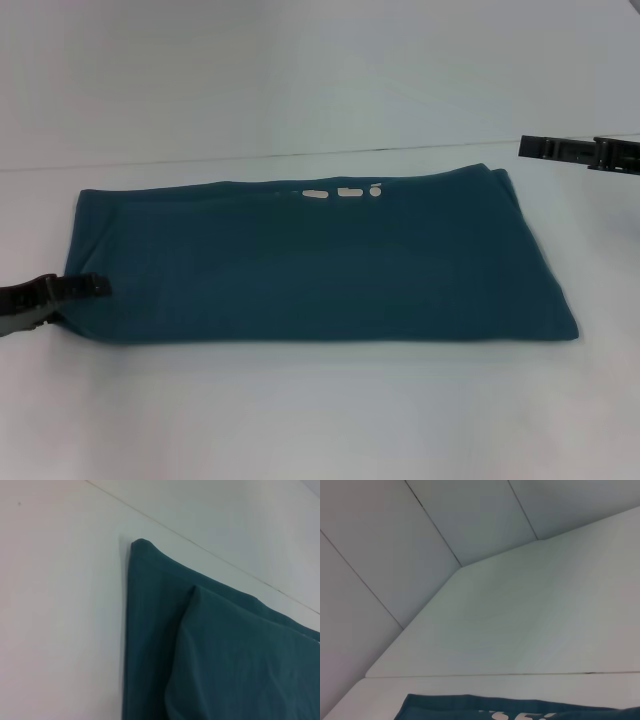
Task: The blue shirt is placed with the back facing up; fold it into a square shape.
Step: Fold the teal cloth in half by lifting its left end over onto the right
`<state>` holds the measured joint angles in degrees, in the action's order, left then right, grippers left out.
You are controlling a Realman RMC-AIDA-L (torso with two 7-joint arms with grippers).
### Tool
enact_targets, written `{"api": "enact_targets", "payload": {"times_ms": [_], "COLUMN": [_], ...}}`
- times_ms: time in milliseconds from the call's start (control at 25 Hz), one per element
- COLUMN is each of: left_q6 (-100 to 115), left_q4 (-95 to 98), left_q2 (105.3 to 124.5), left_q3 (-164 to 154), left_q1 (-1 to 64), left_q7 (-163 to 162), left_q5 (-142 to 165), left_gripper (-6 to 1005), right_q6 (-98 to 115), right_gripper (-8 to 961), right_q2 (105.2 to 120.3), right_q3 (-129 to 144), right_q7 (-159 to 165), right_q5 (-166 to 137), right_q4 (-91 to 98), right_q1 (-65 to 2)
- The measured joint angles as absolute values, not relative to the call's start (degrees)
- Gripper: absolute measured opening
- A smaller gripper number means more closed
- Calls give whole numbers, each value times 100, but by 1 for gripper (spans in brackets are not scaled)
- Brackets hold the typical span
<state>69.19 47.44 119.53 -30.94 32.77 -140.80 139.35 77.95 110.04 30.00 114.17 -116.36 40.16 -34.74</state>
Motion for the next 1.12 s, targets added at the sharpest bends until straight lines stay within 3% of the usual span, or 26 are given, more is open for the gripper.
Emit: {"api": "enact_targets", "payload": {"times_ms": [280, 520, 840, 1120], "left_q6": [6796, 6791, 6745, 6678], "left_q4": [4761, 4767, 4778, 4786], "left_q2": [11982, 11980, 11979, 11970], "left_q3": [-3234, -3303, -3293, -3232], "left_q1": [3289, 3303, 3290, 3211], "left_q7": [-13892, -13907, -13910, -13834], "left_q5": [13942, 13958, 13964, 13966], "left_gripper": [843, 614, 402, 120], "right_q6": [7795, 7797, 7773, 7691], "right_gripper": [908, 907, 905, 903], "right_q2": [11006, 11012, 11031, 11076], "right_q3": [2998, 3011, 3000, 2988], "right_q7": [11417, 11417, 11396, 11378], "right_q5": [-11636, -11636, -11642, -11639], "right_q4": [4016, 4017, 4016, 3967], "right_q1": [-3493, -3509, -3516, -3489]}}
